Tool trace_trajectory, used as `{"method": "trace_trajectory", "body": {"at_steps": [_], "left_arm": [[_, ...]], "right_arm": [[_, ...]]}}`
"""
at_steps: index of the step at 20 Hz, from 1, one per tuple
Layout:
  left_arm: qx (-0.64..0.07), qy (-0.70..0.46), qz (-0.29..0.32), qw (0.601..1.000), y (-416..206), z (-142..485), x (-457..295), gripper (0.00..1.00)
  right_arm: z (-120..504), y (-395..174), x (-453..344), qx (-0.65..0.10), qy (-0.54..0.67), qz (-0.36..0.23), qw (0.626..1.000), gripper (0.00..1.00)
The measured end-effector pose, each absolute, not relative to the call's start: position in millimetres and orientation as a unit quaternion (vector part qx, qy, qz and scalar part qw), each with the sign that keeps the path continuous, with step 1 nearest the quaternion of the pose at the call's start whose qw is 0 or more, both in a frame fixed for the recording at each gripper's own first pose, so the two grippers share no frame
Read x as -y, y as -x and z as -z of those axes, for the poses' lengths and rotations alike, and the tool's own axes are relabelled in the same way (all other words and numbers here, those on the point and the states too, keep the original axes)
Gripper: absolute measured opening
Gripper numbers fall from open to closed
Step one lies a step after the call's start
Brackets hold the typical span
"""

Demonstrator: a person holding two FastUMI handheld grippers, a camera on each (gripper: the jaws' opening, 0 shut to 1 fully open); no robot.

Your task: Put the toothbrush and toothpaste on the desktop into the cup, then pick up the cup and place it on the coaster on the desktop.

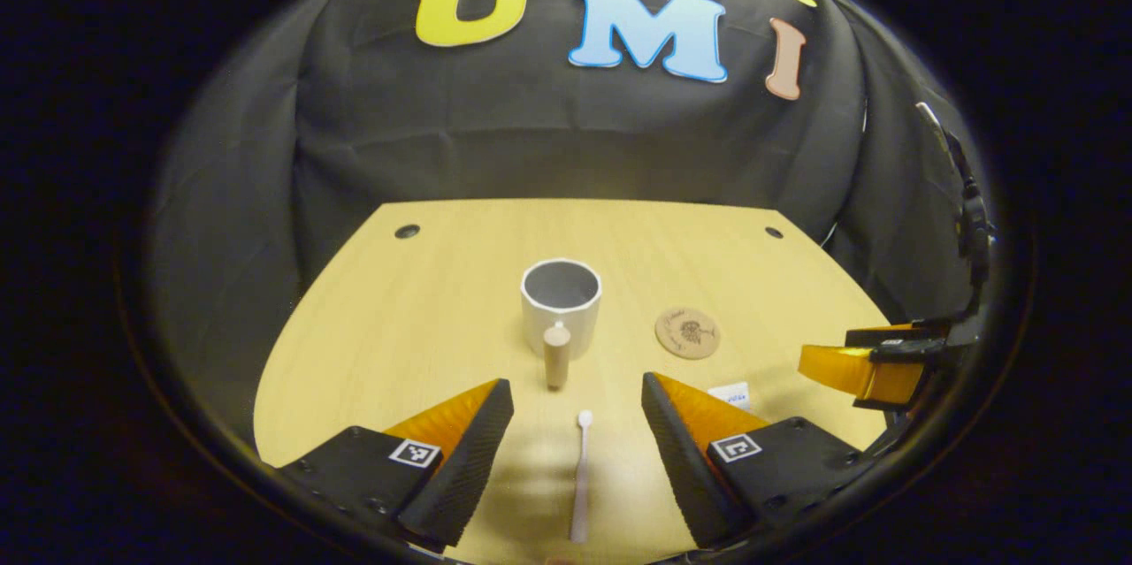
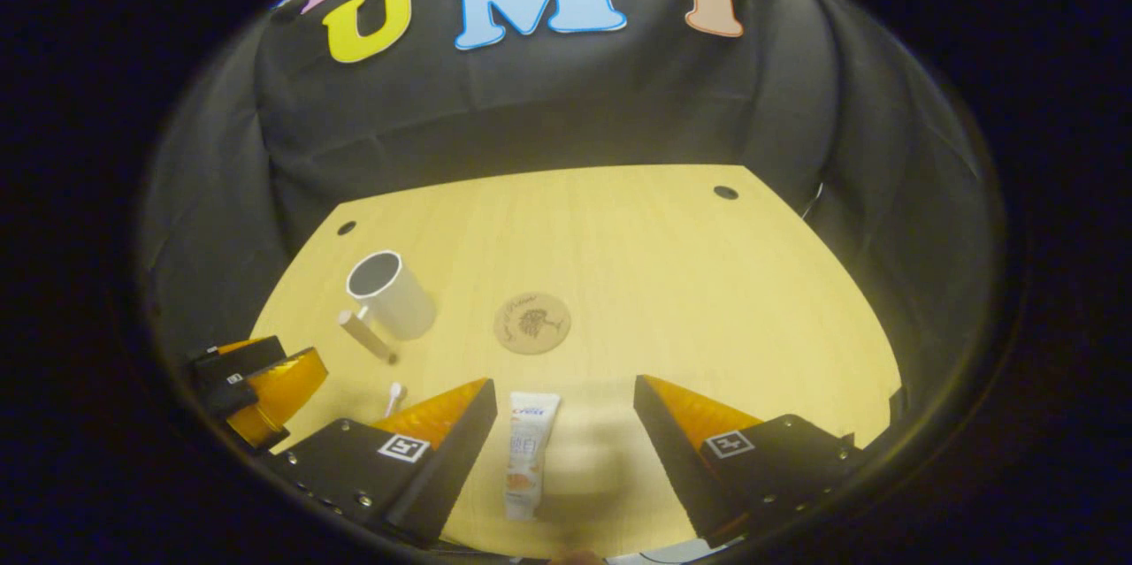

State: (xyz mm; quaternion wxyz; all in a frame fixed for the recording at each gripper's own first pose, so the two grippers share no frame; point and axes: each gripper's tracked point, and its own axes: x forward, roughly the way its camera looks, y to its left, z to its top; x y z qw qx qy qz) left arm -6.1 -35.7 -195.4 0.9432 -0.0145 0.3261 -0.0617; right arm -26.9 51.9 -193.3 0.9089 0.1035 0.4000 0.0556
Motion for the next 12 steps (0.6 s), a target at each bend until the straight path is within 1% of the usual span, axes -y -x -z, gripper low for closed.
{"method": "trace_trajectory", "body": {"at_steps": [1, 2, 5, 8, 9, 10, 11, 12], "left_arm": [[-0.341, 0.018, 0.064, 0.938, 6.0, 203.0, 37.1, 1.00], [-0.353, 0.021, 0.064, 0.933, 8.6, 211.1, 37.5, 0.95], [-0.385, 0.026, 0.066, 0.920, 16.8, 228.7, 36.7, 0.95], [-0.407, 0.035, 0.067, 0.910, 20.3, 236.2, 37.9, 0.95], [-0.415, 0.039, 0.067, 0.907, 21.0, 237.9, 38.5, 1.00], [-0.423, 0.042, 0.067, 0.903, 23.2, 240.1, 38.6, 0.95], [-0.431, 0.044, 0.067, 0.899, 24.7, 242.3, 38.7, 0.95], [-0.441, 0.045, 0.068, 0.894, 27.8, 249.0, 39.2, 1.00]], "right_arm": [[198.8, 29.7, -54.7, -0.407, -0.103, -0.061, 0.906, 0.97], [202.1, 31.5, -57.1, -0.413, -0.101, -0.065, 0.903, 0.97], [211.5, 37.4, -67.5, -0.430, -0.092, -0.077, 0.895, 0.97], [216.8, 39.0, -73.8, -0.442, -0.088, -0.085, 0.889, 0.97], [218.3, 40.5, -76.2, -0.446, -0.088, -0.087, 0.886, 0.97], [220.1, 41.1, -78.6, -0.451, -0.086, -0.090, 0.884, 0.97], [224.4, 42.2, -80.3, -0.455, -0.084, -0.092, 0.882, 0.97], [228.7, 43.0, -81.6, -0.462, -0.080, -0.093, 0.878, 0.97]]}}
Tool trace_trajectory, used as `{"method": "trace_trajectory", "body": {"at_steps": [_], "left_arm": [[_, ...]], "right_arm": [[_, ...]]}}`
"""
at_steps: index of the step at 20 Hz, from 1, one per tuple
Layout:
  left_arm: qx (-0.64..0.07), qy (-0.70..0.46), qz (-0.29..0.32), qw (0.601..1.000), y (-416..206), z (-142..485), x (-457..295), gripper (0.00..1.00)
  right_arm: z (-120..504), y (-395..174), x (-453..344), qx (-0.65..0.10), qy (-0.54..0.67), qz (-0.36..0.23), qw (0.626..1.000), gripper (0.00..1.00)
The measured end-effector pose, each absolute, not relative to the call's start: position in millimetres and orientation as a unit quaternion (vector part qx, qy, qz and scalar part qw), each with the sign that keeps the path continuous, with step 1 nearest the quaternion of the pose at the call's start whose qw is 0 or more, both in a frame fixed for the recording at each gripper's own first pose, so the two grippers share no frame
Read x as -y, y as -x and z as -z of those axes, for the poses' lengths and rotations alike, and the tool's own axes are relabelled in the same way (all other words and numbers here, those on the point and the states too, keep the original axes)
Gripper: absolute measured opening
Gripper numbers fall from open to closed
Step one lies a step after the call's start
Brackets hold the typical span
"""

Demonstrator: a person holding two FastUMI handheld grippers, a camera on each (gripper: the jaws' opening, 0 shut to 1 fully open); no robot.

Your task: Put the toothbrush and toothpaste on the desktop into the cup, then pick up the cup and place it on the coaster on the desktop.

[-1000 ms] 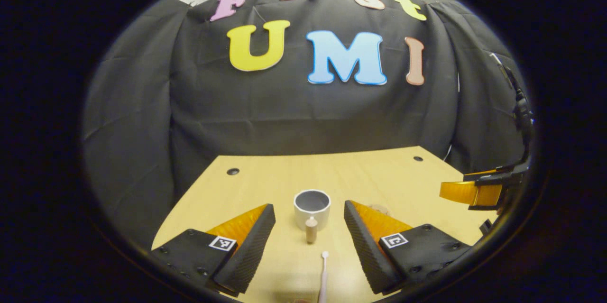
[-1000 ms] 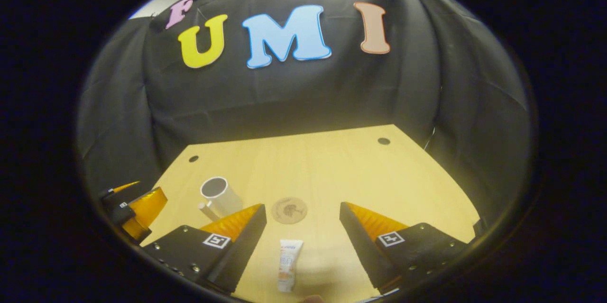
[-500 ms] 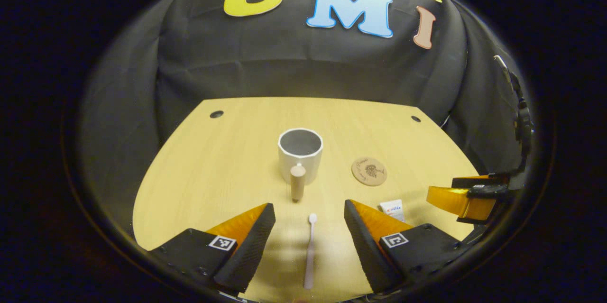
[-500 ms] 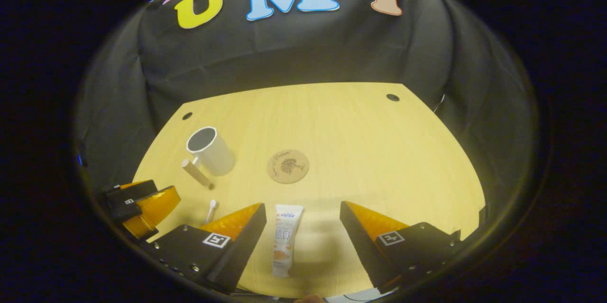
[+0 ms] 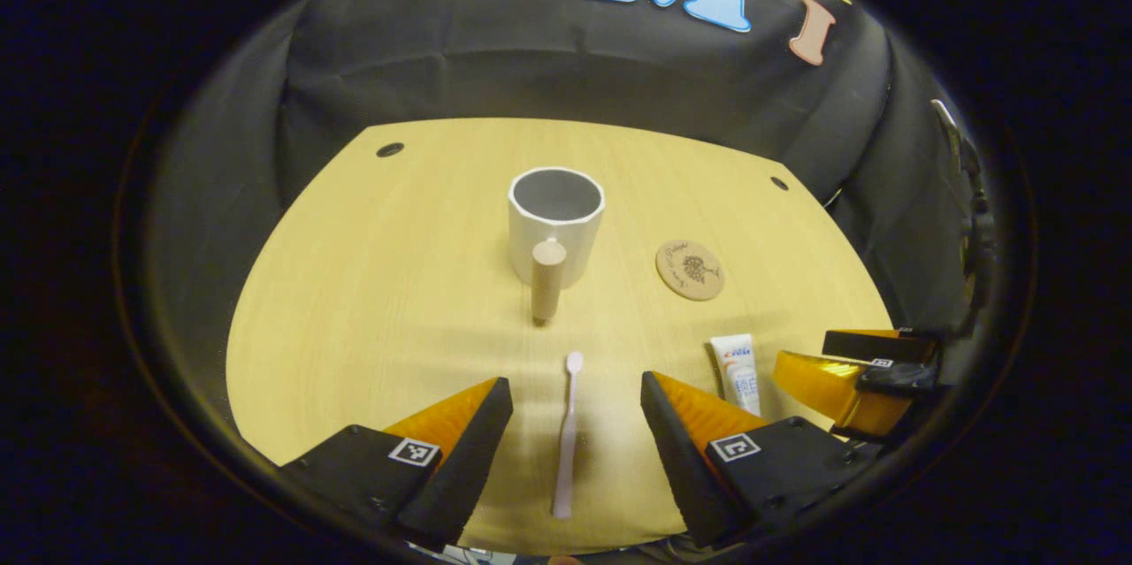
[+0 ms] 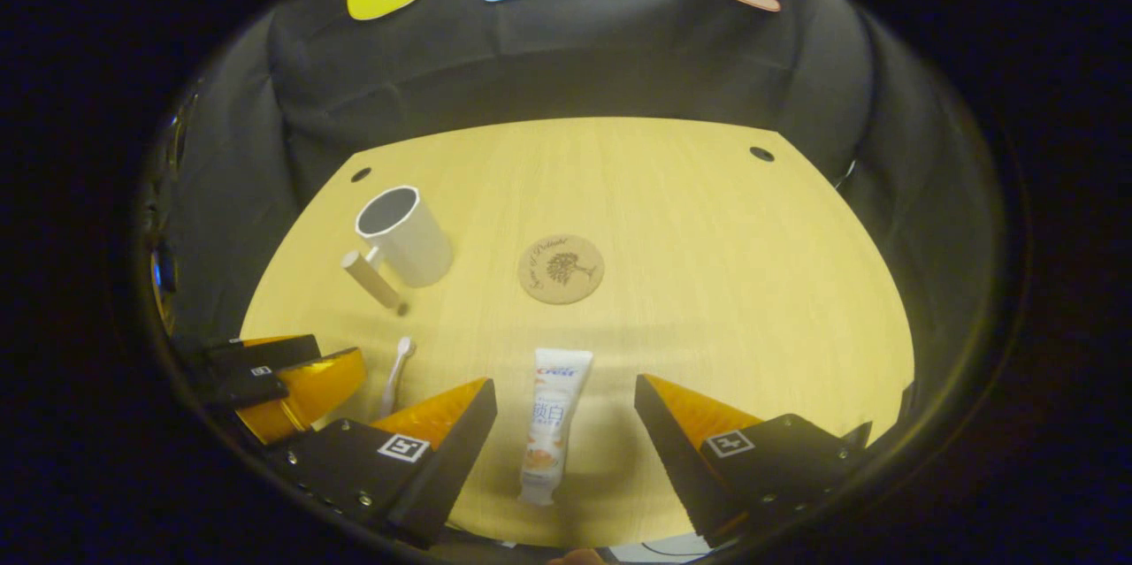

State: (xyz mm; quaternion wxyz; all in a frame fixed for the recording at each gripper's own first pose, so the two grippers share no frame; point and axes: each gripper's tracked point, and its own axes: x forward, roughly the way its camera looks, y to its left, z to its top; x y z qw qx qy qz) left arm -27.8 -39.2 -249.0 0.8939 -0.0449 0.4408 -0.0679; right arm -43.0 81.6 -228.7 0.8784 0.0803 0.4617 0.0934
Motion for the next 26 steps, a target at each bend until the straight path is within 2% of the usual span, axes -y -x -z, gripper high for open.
{"method": "trace_trajectory", "body": {"at_steps": [1, 2, 6, 7, 8, 9, 12, 14, 15, 22, 24, 26], "left_arm": [[-0.449, 0.045, 0.068, 0.890, 30.7, 252.6, 39.4, 0.95], [-0.459, 0.043, 0.068, 0.885, 32.7, 254.9, 38.6, 1.00], [-0.502, 0.038, 0.062, 0.862, 43.8, 270.4, 37.2, 1.00], [-0.519, 0.039, 0.063, 0.851, 49.5, 275.6, 38.0, 0.96], [-0.538, 0.038, 0.063, 0.840, 55.1, 280.7, 38.0, 1.00], [-0.551, 0.036, 0.062, 0.832, 56.7, 285.0, 39.7, 0.96], [-0.578, 0.031, 0.055, 0.813, 63.0, 293.5, 40.1, 0.97], [-0.591, 0.031, 0.053, 0.804, 65.7, 295.0, 39.0, 0.97], [-0.595, 0.031, 0.053, 0.801, 66.1, 296.7, 38.9, 1.00], [-0.623, 0.027, 0.050, 0.780, 65.5, 304.5, 38.8, 0.97], [-0.630, 0.028, 0.049, 0.774, 67.8, 307.4, 38.2, 1.00], [-0.640, 0.036, 0.049, 0.766, 72.5, 310.8, 41.2, 0.96]], "right_arm": [[232.4, 45.5, -83.5, -0.469, -0.077, -0.095, 0.875, 0.97], [234.7, 48.0, -84.8, -0.475, -0.075, -0.097, 0.871, 0.97], [248.1, 56.7, -92.0, -0.502, -0.070, -0.106, 0.855, 0.97], [252.1, 59.2, -92.8, -0.510, -0.069, -0.106, 0.851, 0.97], [255.2, 61.1, -92.8, -0.518, -0.069, -0.105, 0.846, 0.97], [258.9, 63.4, -94.0, -0.526, -0.069, -0.105, 0.841, 0.97], [267.7, 66.8, -95.6, -0.549, -0.067, -0.104, 0.827, 0.97], [276.8, 66.2, -97.6, -0.560, -0.062, -0.103, 0.819, 0.97], [280.0, 66.1, -99.5, -0.565, -0.061, -0.105, 0.816, 0.97], [295.7, 66.0, -100.7, -0.597, -0.056, -0.103, 0.794, 0.97], [299.8, 66.9, -100.6, -0.601, -0.057, -0.103, 0.790, 0.97], [303.4, 66.4, -100.4, -0.603, -0.054, -0.104, 0.789, 0.97]]}}
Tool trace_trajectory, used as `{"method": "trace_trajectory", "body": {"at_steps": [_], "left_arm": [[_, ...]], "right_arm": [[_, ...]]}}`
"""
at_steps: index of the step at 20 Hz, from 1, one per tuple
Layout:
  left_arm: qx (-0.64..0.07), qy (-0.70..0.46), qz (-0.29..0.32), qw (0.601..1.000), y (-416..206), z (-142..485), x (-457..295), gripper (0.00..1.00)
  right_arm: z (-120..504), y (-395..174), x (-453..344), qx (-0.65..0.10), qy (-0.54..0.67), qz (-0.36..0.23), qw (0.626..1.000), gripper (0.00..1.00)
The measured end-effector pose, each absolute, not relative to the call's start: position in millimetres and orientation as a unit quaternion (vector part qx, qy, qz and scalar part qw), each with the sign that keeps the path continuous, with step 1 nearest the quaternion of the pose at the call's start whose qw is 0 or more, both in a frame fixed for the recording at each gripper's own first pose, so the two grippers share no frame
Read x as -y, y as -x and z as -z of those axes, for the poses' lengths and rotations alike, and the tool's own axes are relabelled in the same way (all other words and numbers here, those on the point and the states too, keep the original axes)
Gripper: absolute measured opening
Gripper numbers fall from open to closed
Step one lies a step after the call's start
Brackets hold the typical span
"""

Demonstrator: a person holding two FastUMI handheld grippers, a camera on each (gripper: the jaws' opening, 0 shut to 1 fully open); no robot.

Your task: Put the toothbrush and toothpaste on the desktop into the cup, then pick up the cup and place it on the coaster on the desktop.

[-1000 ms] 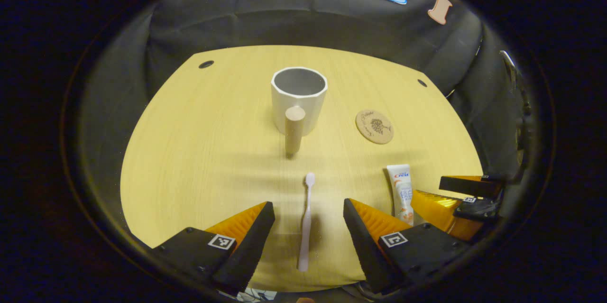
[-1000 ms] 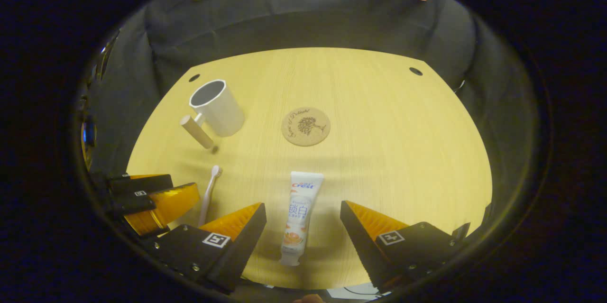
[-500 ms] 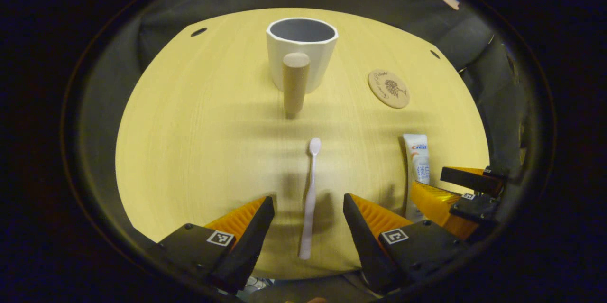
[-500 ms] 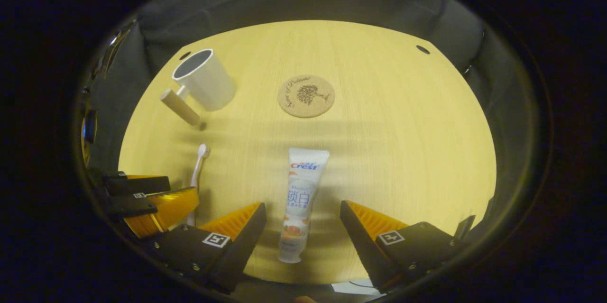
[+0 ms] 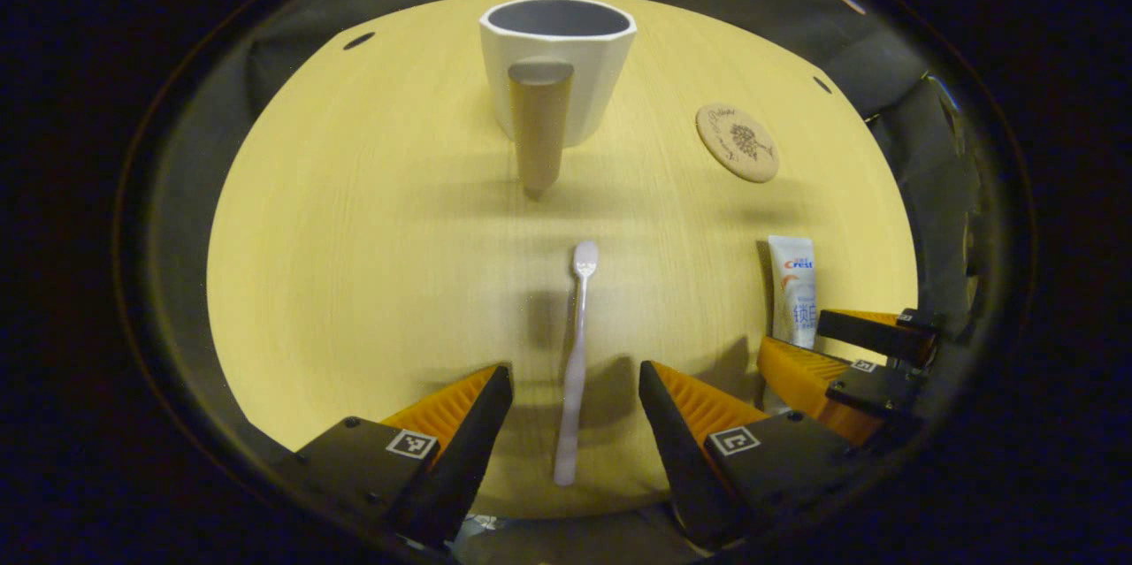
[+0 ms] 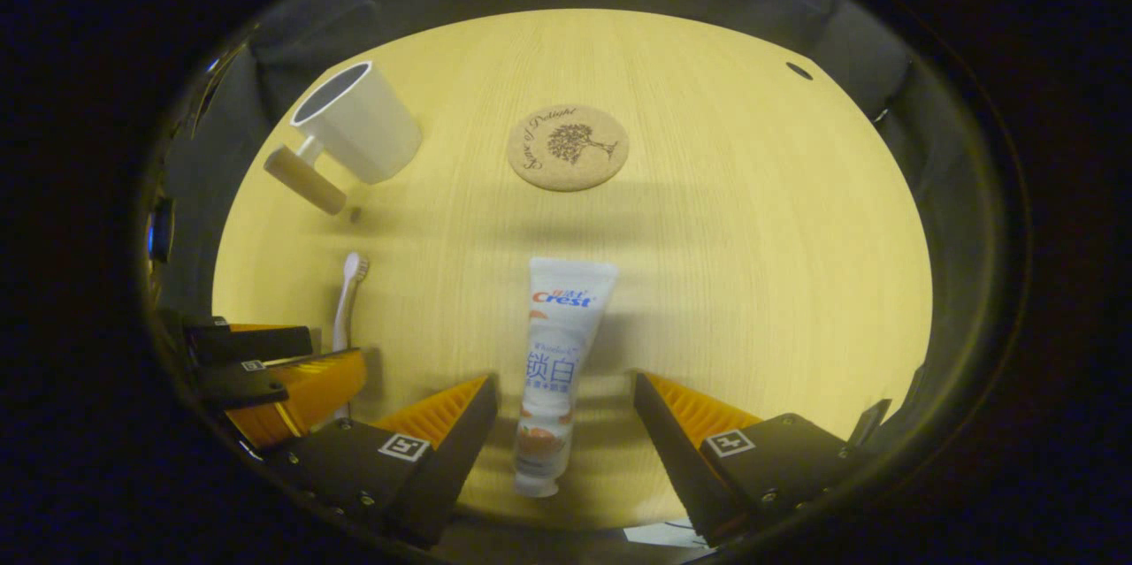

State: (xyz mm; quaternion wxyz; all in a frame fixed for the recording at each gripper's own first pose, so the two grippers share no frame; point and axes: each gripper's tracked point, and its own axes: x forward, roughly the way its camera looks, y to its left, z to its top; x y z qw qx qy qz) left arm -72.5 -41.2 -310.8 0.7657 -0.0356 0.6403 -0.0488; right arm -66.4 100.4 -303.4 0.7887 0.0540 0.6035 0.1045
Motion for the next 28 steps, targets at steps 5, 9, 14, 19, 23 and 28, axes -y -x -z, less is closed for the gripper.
{"method": "trace_trajectory", "body": {"at_steps": [5, 9, 14, 19, 23, 28], "left_arm": [[-0.650, 0.035, 0.038, 0.759, 78.7, 319.4, 37.0, 0.82], [-0.646, 0.030, 0.030, 0.762, 77.7, 321.9, 31.1, 0.57], [-0.637, 0.011, 0.018, 0.771, 72.5, 324.2, 21.8, 0.35], [-0.617, 0.039, 0.029, 0.785, 69.7, 319.6, 25.7, 0.17], [-0.596, 0.058, 0.035, 0.800, 68.3, 313.7, 23.3, 0.14], [-0.546, 0.069, 0.015, 0.835, 59.3, 284.3, 4.7, 0.13]], "right_arm": [[310.4, 66.9, -103.8, -0.607, -0.050, -0.111, 0.785, 0.71], [311.3, 65.5, -101.5, -0.602, -0.041, -0.111, 0.790, 0.61], [312.7, 72.2, -98.2, -0.617, -0.066, -0.102, 0.777, 0.32], [311.6, 72.7, -96.4, -0.610, -0.101, -0.100, 0.779, 0.20], [304.6, 75.9, -95.8, -0.602, -0.117, -0.104, 0.783, 0.20], [282.0, 68.2, -92.6, -0.563, -0.097, -0.112, 0.813, 0.20]]}}
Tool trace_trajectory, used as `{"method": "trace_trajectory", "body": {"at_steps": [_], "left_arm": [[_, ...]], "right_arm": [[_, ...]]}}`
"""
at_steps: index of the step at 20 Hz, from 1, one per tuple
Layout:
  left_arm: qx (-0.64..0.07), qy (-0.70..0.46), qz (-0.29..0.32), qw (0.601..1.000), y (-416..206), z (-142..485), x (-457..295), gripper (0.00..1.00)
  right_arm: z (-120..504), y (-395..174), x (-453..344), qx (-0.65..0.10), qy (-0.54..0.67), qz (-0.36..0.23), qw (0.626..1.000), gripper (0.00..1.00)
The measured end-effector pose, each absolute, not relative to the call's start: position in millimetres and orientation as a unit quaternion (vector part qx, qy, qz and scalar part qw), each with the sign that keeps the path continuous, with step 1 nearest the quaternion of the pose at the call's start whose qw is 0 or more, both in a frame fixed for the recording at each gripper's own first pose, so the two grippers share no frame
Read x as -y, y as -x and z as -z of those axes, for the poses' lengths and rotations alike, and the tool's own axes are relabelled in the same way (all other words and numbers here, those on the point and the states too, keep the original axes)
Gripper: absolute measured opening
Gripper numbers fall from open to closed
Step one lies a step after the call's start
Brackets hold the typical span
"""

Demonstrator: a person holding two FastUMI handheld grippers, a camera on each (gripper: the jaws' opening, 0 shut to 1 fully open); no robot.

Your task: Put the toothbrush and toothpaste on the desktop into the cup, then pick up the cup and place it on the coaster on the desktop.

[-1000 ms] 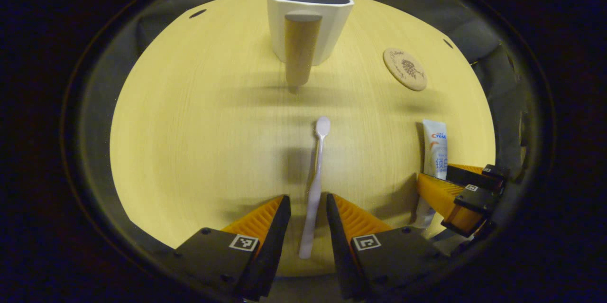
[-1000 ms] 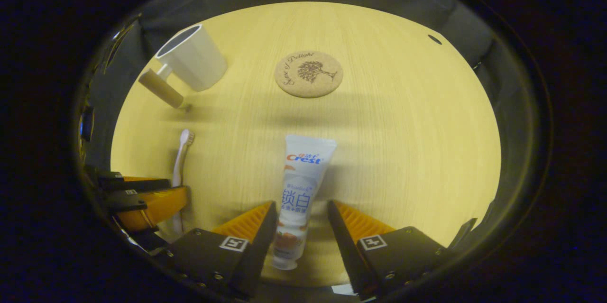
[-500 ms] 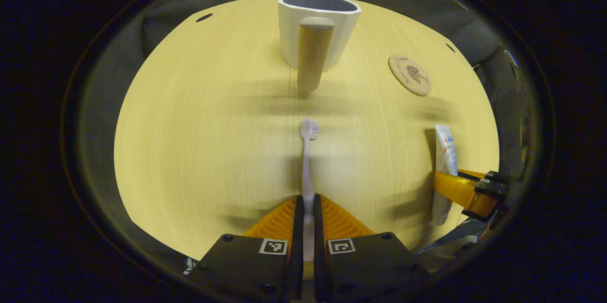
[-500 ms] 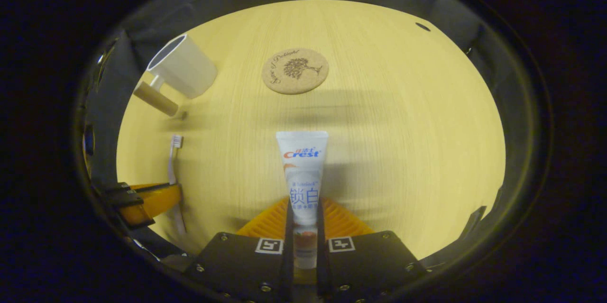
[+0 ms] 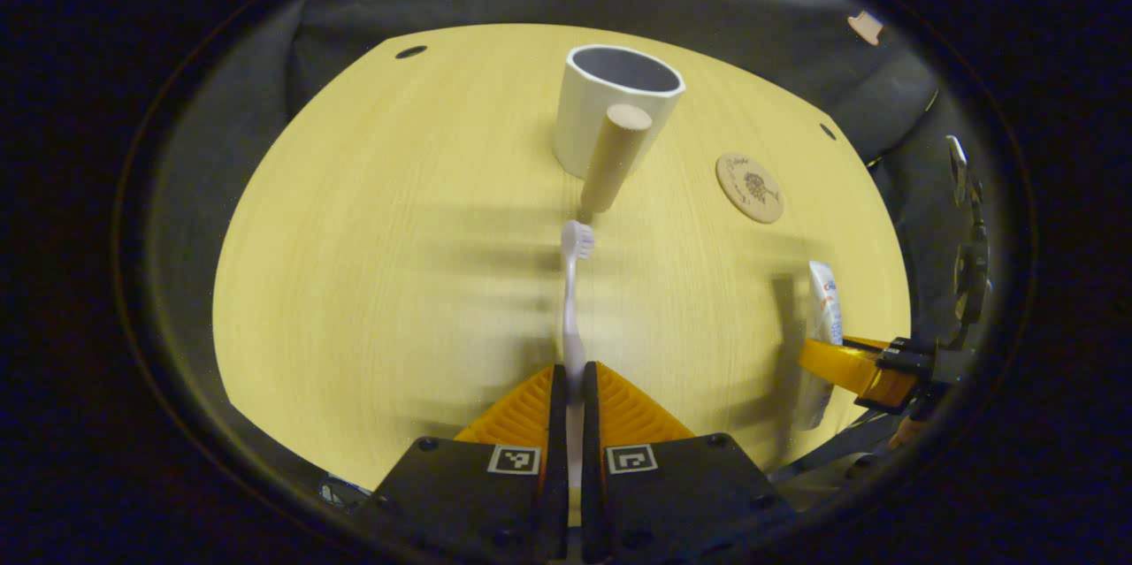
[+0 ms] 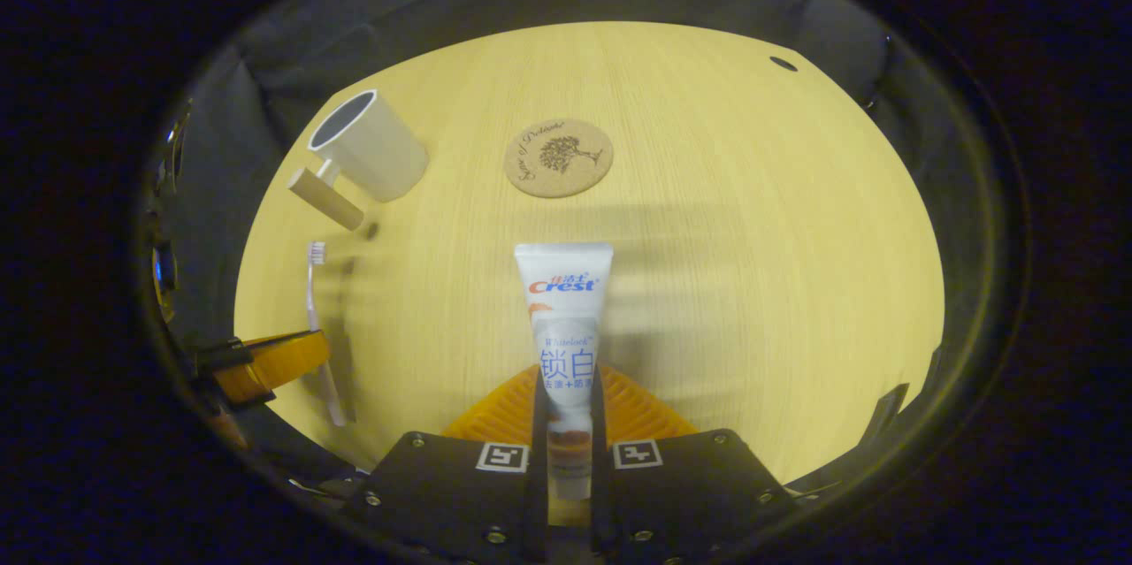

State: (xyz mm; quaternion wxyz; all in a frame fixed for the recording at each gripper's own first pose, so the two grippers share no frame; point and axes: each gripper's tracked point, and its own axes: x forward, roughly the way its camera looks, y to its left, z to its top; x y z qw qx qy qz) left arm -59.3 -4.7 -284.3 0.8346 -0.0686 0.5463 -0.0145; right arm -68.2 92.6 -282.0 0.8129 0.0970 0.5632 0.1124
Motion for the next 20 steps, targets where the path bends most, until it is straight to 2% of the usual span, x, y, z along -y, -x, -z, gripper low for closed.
{"method": "trace_trajectory", "body": {"at_steps": [11, 20], "left_arm": [[-0.348, 0.090, -0.008, 0.933, -9.1, 174.7, -27.5, 0.13], [-0.208, 0.116, 0.004, 0.971, -82.3, 96.3, -35.7, 0.13]], "right_arm": [[215.6, 42.9, -110.0, -0.454, -0.070, -0.151, 0.875, 0.20], [155.3, 8.9, -119.4, -0.357, -0.046, -0.178, 0.916, 0.19]]}}
